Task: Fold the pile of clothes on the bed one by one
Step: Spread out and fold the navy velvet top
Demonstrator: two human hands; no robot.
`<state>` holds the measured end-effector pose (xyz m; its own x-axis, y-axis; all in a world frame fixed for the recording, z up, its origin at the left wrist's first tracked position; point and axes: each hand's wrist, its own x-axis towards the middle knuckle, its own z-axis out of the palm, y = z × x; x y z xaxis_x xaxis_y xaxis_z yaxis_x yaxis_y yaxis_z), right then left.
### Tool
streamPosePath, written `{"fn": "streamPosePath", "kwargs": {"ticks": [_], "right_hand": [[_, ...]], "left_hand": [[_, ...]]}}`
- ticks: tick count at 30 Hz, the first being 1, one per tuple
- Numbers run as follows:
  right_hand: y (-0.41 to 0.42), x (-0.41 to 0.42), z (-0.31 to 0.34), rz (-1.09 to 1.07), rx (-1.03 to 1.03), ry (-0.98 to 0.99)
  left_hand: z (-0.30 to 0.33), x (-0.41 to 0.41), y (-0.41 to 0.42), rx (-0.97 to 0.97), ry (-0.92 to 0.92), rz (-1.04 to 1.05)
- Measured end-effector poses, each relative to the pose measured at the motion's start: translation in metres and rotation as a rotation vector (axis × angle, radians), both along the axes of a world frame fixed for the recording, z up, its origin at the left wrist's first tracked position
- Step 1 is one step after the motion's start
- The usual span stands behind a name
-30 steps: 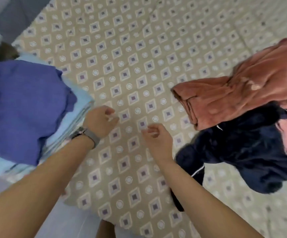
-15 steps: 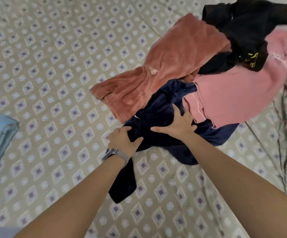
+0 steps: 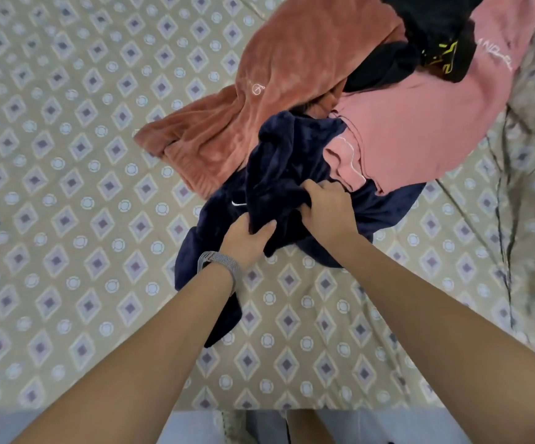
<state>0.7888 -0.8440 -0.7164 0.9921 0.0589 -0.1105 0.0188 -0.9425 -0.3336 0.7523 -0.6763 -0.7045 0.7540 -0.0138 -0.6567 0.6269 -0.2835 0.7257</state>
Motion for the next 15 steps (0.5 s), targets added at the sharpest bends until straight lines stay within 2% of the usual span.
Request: {"fn": "streamPosePath", "kwargs": {"ticks": [3,6,9,15], "right_hand": [[0.003,-0.046,0.001,0.017,0.028,-0.023],[0.023,-0.102,0.030,-0.102,0.304,0.069],[0.047,-0.132,0.089,-0.219,0.581,0.087],[0.078,-0.161,0.232,-0.203,0.825,0.036]], "left_hand": [[0.025,-0.043,0.009,-0.073,0.012,-0.020],[0.075,-0.085,0.023,-0.098,0.007,-0.037],[0.135,-0.110,0.039,-0.132,-0.003,-0.006],[0.266,-0.143,0.079,-0.221,-0.148,0.079]]}}
